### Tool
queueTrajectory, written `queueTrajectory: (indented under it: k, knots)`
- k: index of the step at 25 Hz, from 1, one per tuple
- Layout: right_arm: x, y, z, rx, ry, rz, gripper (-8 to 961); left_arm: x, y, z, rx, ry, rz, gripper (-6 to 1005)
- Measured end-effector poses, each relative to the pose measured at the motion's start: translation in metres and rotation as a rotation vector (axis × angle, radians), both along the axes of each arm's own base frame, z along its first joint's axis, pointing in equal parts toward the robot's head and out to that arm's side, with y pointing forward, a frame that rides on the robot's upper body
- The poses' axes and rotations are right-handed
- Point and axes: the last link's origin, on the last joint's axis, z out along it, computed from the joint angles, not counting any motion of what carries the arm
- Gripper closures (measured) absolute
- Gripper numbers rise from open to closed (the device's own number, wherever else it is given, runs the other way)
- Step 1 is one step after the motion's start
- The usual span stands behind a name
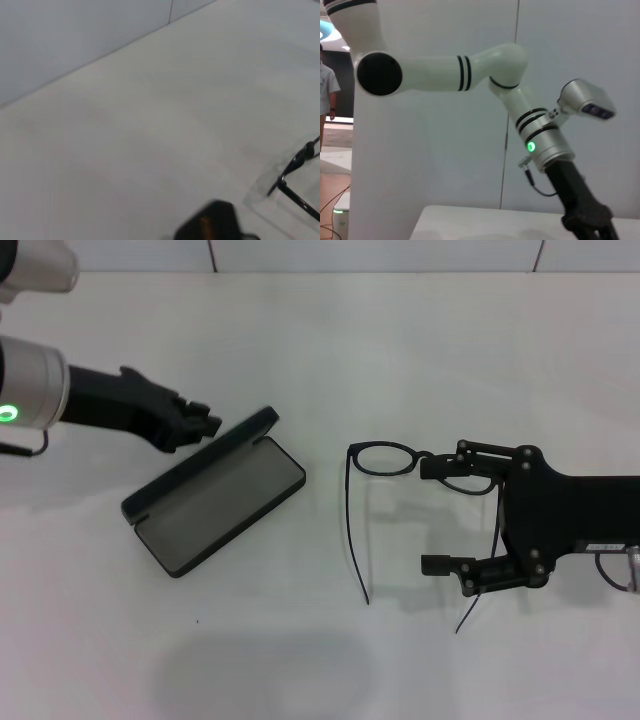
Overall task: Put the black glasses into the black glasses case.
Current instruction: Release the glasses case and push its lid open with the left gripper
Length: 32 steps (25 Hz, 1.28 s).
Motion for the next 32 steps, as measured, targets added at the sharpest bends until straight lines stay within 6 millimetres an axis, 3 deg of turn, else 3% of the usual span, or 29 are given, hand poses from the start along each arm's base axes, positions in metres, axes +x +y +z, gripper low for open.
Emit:
queueTrajectory:
  k: [7, 12, 16, 32]
  knots:
    - [0.001, -0.006, -0.005, -0.007, 0.001, 0.007, 96, 0.025, 0.02, -0.001, 0.004, 0.055, -0.133, 935]
    - [0.008, -0.013, -0.006, 0.016, 0.007, 0.022, 96, 0.035, 0.017, -0.006, -0.041, 0.042, -0.153, 940]
    - [0.007, -0.013, -0.006, 0.023, 0.007, 0.034, 96, 0.031, 0.011, -0.008, -0.059, 0.03, -0.111, 944]
    - [-0.001, -0.01, -0.015, 0.015, -0.04, 0.111, 96, 0.01, 0.001, -0.015, -0.029, 0.12, -0.088, 314]
